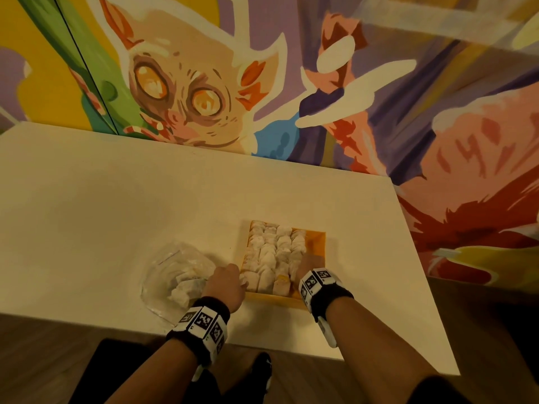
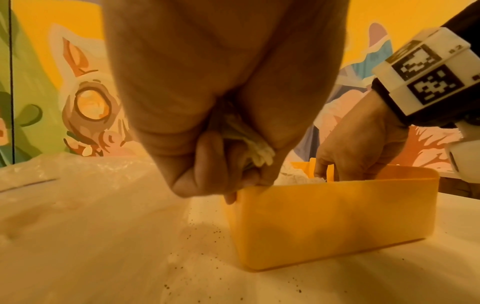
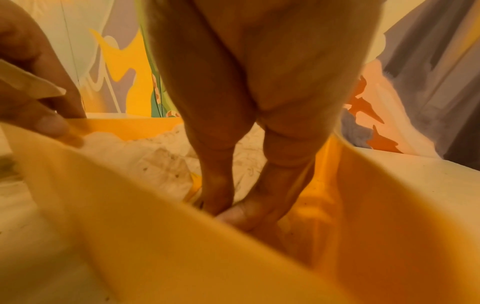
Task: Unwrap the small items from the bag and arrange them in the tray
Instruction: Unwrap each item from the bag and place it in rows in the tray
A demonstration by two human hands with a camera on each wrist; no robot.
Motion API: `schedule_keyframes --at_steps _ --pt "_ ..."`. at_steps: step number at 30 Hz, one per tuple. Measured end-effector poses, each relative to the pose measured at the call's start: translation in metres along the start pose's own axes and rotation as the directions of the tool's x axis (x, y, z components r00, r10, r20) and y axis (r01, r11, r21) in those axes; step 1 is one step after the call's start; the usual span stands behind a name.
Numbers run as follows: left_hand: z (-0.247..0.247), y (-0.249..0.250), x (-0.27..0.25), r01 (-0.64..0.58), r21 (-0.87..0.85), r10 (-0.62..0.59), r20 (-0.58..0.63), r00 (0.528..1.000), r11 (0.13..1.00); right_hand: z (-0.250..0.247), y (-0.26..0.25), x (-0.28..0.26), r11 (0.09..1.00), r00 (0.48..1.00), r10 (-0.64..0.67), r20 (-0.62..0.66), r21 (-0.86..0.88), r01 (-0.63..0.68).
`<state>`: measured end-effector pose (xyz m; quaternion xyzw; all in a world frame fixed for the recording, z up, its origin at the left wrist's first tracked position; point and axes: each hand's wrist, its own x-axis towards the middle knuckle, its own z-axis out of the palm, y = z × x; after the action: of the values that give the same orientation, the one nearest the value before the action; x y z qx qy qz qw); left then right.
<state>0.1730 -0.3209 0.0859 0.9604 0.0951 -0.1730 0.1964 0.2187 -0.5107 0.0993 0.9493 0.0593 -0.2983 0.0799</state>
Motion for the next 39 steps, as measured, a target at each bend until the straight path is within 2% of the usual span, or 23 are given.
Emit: schedule_keyframes --at_steps 3,6,8,10,12,15,17,18,24,29,31,33,36,39 --pt "0.001 -0.003 0.001 -0.003 -0.045 0.003 -0.012 1.000 0.999 0.004 -0.001 0.013 0.988 1.000 0.011 -0.022 0.153 -0.008" --pt "0.000 -0.007 0.000 -0.041 -0.134 0.031 -0.074 0.997 0.990 -0.006 -0.002 0.004 0.973 0.998 0.046 -0.037 0.228 -0.036" --pt "-0.003 -0.006 -0.004 -0.076 -0.229 0.043 -0.145 0.988 0.971 -0.016 -0.001 -0.001 0.915 0.990 0.099 -0.100 0.399 -0.052" --pt "-0.009 -0.001 -0.013 -0.130 -0.315 0.067 -0.202 0.977 0.940 -0.024 0.001 -0.007 0.861 0.966 0.118 -0.229 0.509 0.015" --pt "-0.015 0.004 -0.021 -0.207 -0.356 0.124 -0.243 0.962 0.911 -0.028 -0.003 -0.016 0.814 0.935 0.072 -0.346 0.562 0.146" --pt "-0.022 0.010 -0.031 -0.291 -0.373 0.188 -0.287 0.939 0.881 -0.028 -0.016 -0.033 0.568 0.894 -0.035 -0.446 0.728 0.385" --pt "-0.024 0.012 -0.034 -0.329 -0.380 0.216 -0.310 0.926 0.865 -0.029 -0.025 -0.047 0.435 0.886 -0.093 -0.455 0.782 0.447" --pt "-0.024 0.012 -0.034 -0.345 -0.388 0.228 -0.315 0.921 0.855 -0.028 -0.028 -0.054 0.407 0.886 -0.127 -0.445 0.791 0.456" --pt "-0.025 0.011 -0.035 -0.356 -0.432 0.246 -0.292 0.924 0.828 -0.022 -0.032 -0.067 0.457 0.881 -0.202 -0.428 0.755 0.471" --pt "-0.028 0.009 -0.040 -0.406 -0.390 0.290 -0.323 0.901 0.826 -0.023 -0.022 -0.064 0.281 0.879 -0.099 -0.466 0.835 0.474" --pt "-0.030 0.009 -0.041 -0.391 -0.401 0.281 -0.305 0.910 0.829 -0.028 -0.017 -0.065 0.221 0.865 -0.067 -0.498 0.838 0.500" --pt "-0.032 0.006 -0.039 -0.362 -0.435 0.267 -0.265 0.926 0.825 -0.034 -0.011 -0.066 0.201 0.841 -0.035 -0.539 0.821 0.535" --pt "-0.041 0.002 -0.036 -0.348 -0.484 0.280 -0.209 0.937 0.803 -0.041 -0.002 -0.065 0.265 0.808 -0.037 -0.587 0.774 0.575" --pt "-0.053 0.011 -0.033 -0.404 -0.564 0.327 -0.237 0.915 0.720 -0.044 0.004 -0.062 0.371 0.803 -0.079 -0.591 0.730 0.574"
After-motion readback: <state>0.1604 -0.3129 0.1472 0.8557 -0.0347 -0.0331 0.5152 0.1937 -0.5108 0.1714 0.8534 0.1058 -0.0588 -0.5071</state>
